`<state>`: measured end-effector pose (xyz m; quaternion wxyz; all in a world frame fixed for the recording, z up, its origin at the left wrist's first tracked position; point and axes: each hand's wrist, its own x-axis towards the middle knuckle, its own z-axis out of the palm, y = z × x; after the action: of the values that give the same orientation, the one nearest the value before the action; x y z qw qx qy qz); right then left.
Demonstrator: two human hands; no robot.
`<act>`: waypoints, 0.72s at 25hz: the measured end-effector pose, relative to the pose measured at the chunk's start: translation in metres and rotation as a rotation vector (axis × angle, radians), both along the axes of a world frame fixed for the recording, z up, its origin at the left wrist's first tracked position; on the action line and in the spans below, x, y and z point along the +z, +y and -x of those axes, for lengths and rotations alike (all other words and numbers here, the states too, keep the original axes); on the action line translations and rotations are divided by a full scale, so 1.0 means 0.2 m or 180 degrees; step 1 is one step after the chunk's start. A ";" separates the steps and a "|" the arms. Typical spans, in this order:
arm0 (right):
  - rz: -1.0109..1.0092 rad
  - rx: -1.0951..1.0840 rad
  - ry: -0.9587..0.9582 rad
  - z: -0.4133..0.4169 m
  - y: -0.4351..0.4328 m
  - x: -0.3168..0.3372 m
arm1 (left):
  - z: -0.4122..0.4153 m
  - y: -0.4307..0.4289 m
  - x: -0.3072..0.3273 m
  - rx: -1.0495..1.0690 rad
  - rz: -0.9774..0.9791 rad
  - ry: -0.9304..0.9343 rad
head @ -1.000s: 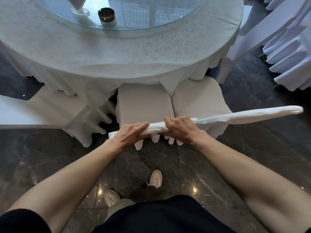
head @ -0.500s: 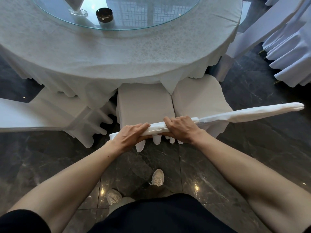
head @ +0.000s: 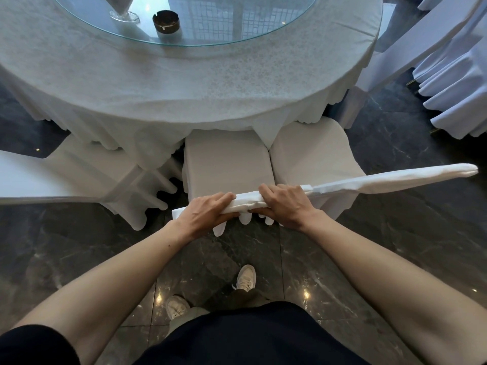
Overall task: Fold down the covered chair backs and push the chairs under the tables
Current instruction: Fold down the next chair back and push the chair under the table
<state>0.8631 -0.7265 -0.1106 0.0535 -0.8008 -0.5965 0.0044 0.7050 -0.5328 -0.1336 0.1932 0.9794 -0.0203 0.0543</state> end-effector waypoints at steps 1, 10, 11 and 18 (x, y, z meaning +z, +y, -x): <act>-0.0043 -0.0096 0.0068 0.02 -0.01 -0.01 | 0.00 0.00 0.00 -0.0002 -0.0031 0.0038; -0.0131 -0.0294 0.0565 0.12 -0.01 0.05 | 0.11 0.02 0.05 0.0262 -0.0081 0.0172; -0.0184 -0.0295 0.0562 0.14 0.02 0.07 | 0.13 0.04 0.06 0.0327 -0.0122 0.0147; -0.0286 -0.0010 0.0440 0.47 0.48 0.17 | 0.52 0.34 0.21 0.1029 -0.0289 -0.0129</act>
<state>0.7692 -0.6297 -0.0768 0.1304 -0.7963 -0.5897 0.0328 0.6012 -0.4655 -0.0910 0.1371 0.9764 0.1313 0.1034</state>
